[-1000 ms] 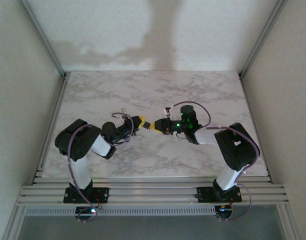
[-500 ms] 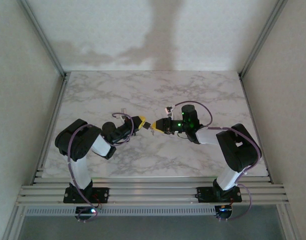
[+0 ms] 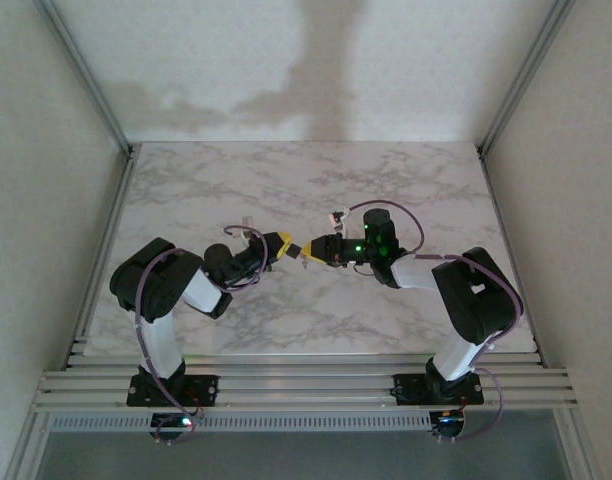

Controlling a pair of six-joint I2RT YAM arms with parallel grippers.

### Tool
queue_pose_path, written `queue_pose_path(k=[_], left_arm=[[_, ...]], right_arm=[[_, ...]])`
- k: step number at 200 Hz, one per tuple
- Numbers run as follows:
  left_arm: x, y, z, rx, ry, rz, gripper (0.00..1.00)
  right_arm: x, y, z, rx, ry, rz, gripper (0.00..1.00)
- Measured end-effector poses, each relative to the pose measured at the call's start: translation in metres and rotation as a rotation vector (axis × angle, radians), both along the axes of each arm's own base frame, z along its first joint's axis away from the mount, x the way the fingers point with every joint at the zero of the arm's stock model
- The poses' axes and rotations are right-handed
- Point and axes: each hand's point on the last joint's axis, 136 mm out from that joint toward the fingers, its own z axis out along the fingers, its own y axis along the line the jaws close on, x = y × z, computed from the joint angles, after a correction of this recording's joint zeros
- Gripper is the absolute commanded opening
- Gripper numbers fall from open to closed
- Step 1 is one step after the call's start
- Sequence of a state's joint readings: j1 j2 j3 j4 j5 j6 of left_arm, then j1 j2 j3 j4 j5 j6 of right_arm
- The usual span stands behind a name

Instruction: Lock with the key

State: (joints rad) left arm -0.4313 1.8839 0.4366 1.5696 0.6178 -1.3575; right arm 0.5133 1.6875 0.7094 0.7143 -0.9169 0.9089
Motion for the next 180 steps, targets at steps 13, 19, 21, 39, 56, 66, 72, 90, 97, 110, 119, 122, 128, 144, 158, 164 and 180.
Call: queue_pose_path(k=[13,19,21,39,56,66,72,90,97,110,119,122,128,144,158,164,180], left_arm=[[0.0000,0.0000,0.0001,0.000,0.000,0.000,0.00],[0.0000,0.0000,0.0001,0.000,0.000,0.000,0.00],[0.0000,0.0000,0.0001,0.000,0.000,0.000,0.00],[0.0000,0.0000,0.0000,0.000,0.000,0.000,0.00],[0.0000,0.0000,0.0001,0.000,0.000,0.000,0.00],[0.0000,0.0000,0.0000,0.000,0.000,0.000,0.00],[0.0000,0.0000,0.0002,0.000,-0.001,0.000,0.00],[-0.0001,0.0001,0.0007,0.000,-0.002,0.000,0.00],[-0.0002,0.0001,0.0023,0.000,-0.008,0.000,0.00],[-0.0004,0.0002,0.0047,-0.003,-0.014,0.000,0.00],[-0.0004,0.0002,0.0056,-0.003,-0.016,0.000,0.00],[-0.0004,0.0002,0.0056,-0.003,-0.016,0.000,0.00],[-0.0004,0.0002,0.0059,-0.004,-0.017,0.000,0.00],[-0.0005,0.0002,0.0061,-0.004,-0.017,0.000,0.00],[-0.0005,0.0002,0.0061,-0.004,-0.017,0.000,0.00],[-0.0005,0.0002,0.0061,-0.004,-0.017,0.000,0.00],[-0.0006,0.0001,0.0061,-0.004,-0.017,-0.001,0.00]], right_arm=[[-0.0001,0.0000,0.0000,0.000,0.000,0.000,0.22],[-0.0002,0.0000,-0.0001,0.000,0.000,0.001,0.22],[-0.0002,0.0000,-0.0001,0.000,0.000,0.001,0.22],[-0.0005,-0.0002,-0.0011,-0.004,0.002,0.002,0.22],[-0.0017,0.0001,-0.0032,-0.010,0.011,0.005,0.22],[-0.0024,0.0002,-0.0040,-0.013,0.015,0.006,0.22],[-0.0027,0.0004,-0.0045,-0.014,0.018,0.007,0.22],[-0.0034,0.0012,-0.0043,-0.014,0.018,0.010,0.22],[-0.0037,0.0013,-0.0043,-0.014,0.018,0.012,0.21],[-0.0040,0.0020,-0.0037,-0.013,0.014,0.014,0.20],[-0.0036,0.0024,-0.0029,-0.012,0.011,0.015,0.20],[-0.0034,0.0026,-0.0025,-0.012,0.010,0.015,0.20],[-0.0033,0.0028,-0.0021,-0.011,0.009,0.015,0.20],[-0.0036,0.0035,-0.0018,-0.012,0.004,0.018,0.19],[-0.0038,0.0035,-0.0023,-0.014,0.005,0.019,0.19],[-0.0039,0.0034,-0.0027,-0.016,0.004,0.019,0.18],[-0.0040,0.0033,-0.0035,-0.019,0.004,0.019,0.15]])
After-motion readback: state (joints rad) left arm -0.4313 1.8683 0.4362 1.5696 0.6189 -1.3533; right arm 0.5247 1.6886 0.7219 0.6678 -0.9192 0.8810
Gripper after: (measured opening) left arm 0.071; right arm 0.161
